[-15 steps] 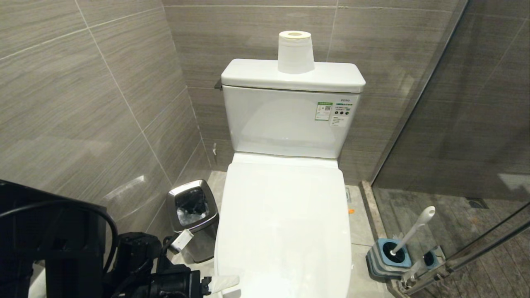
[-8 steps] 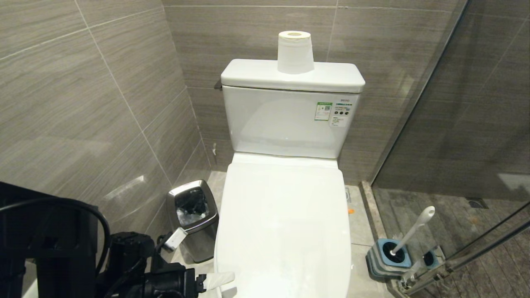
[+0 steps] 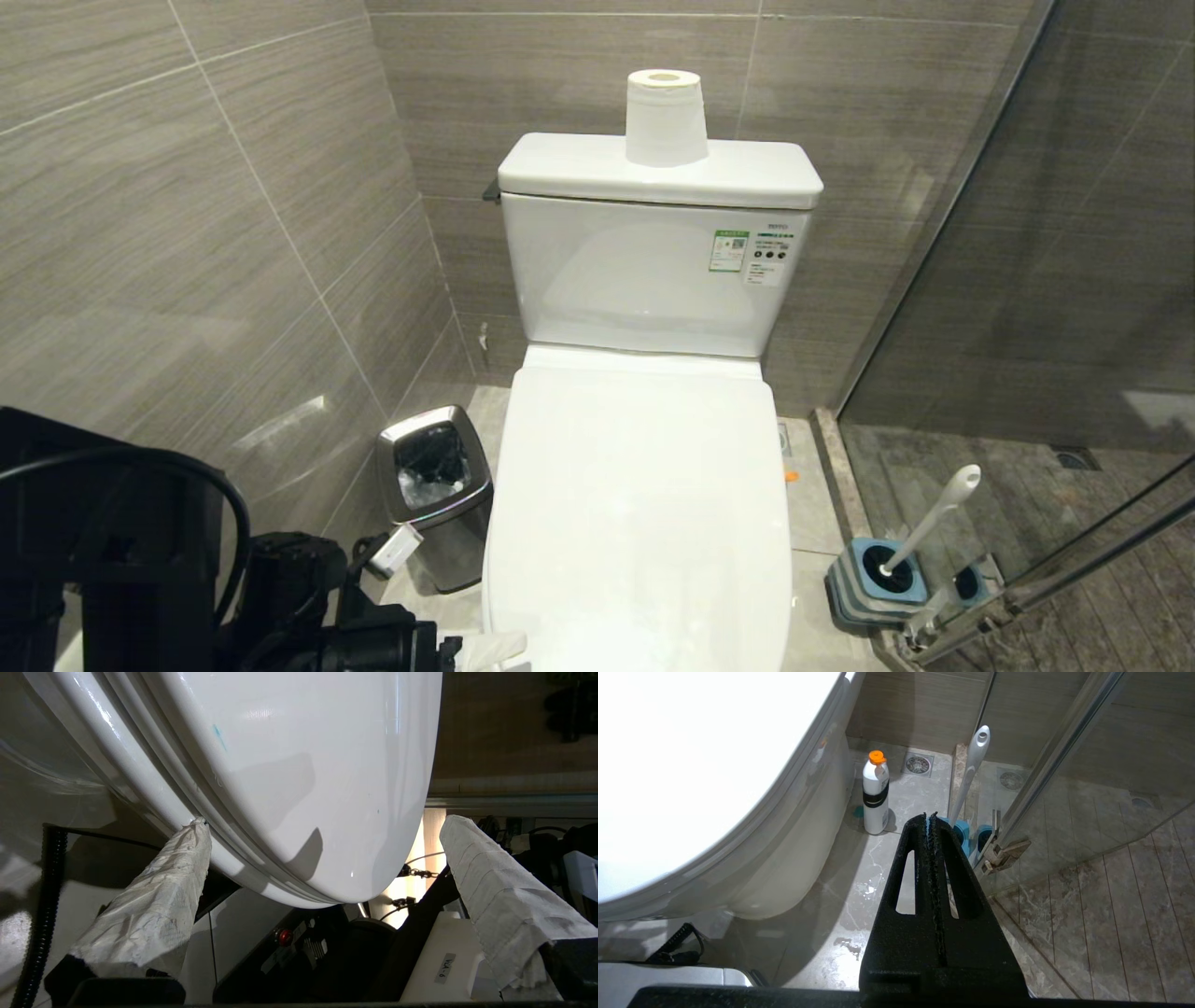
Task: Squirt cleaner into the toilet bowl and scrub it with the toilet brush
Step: Use the left hand to lift the toilet lid slightly
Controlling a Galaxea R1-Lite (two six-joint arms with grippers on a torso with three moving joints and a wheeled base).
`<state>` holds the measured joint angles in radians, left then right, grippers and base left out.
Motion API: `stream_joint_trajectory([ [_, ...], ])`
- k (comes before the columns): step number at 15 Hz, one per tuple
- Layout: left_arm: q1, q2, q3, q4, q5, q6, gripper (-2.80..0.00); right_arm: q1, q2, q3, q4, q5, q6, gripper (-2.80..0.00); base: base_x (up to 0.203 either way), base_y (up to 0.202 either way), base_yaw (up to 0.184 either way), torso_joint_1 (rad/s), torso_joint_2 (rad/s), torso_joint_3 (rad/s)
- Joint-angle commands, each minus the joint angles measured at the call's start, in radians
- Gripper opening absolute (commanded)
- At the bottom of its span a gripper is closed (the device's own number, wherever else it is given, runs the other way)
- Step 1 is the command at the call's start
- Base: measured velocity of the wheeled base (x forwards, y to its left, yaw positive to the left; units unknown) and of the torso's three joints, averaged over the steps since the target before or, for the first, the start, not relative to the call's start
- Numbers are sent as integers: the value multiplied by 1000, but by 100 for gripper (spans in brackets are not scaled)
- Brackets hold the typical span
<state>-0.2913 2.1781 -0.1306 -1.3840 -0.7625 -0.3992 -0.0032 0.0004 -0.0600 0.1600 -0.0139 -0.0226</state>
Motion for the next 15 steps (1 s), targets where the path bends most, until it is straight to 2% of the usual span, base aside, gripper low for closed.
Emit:
stream_joint_trajectory([
  [1,-10,9,-4,-7,-6,11,0,0,-1,0,1,0,0,-280,0,0,0,0,0,0],
  [9,-14,27,-14,12,-3,69,0,0,-2,0,1,1,0,-280,0,0,0,0,0,0],
  [11,-12,28,-26,42,0,103,0,0,-1,0,1,1,0,-280,0,0,0,0,0,0],
  [13,-11,28,-34,88,0,168,0,0,-1,0,1,0,0,-280,0,0,0,0,0,0],
  [15,-15,27,-36,101,0,187,0,0,-1,0,1,0,0,-280,0,0,0,0,0,0],
])
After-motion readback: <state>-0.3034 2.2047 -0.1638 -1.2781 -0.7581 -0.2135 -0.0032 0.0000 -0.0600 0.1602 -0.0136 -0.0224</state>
